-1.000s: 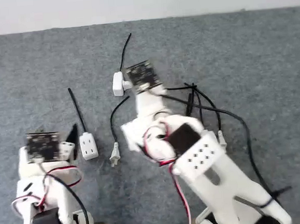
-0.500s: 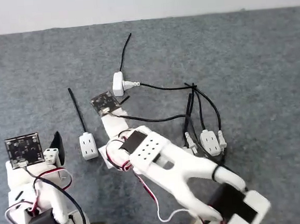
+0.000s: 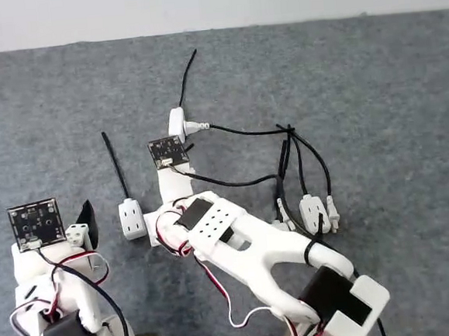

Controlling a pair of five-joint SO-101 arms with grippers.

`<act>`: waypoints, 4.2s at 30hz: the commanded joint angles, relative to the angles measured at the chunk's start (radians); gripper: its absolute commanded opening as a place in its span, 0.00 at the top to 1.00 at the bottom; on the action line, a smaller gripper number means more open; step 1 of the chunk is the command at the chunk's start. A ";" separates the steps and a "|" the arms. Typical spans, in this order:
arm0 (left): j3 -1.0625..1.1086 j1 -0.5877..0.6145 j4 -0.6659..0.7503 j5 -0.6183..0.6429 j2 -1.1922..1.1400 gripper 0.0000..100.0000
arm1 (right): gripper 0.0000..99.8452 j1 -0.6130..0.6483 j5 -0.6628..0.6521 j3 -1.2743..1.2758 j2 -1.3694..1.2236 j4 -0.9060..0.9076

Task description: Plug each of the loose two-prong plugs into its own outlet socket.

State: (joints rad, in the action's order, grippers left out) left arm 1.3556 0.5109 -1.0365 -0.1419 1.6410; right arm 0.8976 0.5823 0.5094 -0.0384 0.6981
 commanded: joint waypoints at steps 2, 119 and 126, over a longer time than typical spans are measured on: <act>-0.012 0.003 0.029 0.008 0.000 0.73 | 0.89 -0.019 0.014 -0.011 0.008 0.016; -0.219 -0.743 0.186 0.026 0.009 0.73 | 0.99 -0.245 -0.813 -0.040 0.918 0.249; -0.245 -0.824 0.186 0.026 0.009 0.73 | 0.99 -0.242 -0.830 -0.094 1.004 0.254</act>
State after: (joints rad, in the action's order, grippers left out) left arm 1.1623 -0.2777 -0.8769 -0.1266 1.6487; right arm 0.6644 -0.2325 0.4971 0.9252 0.9467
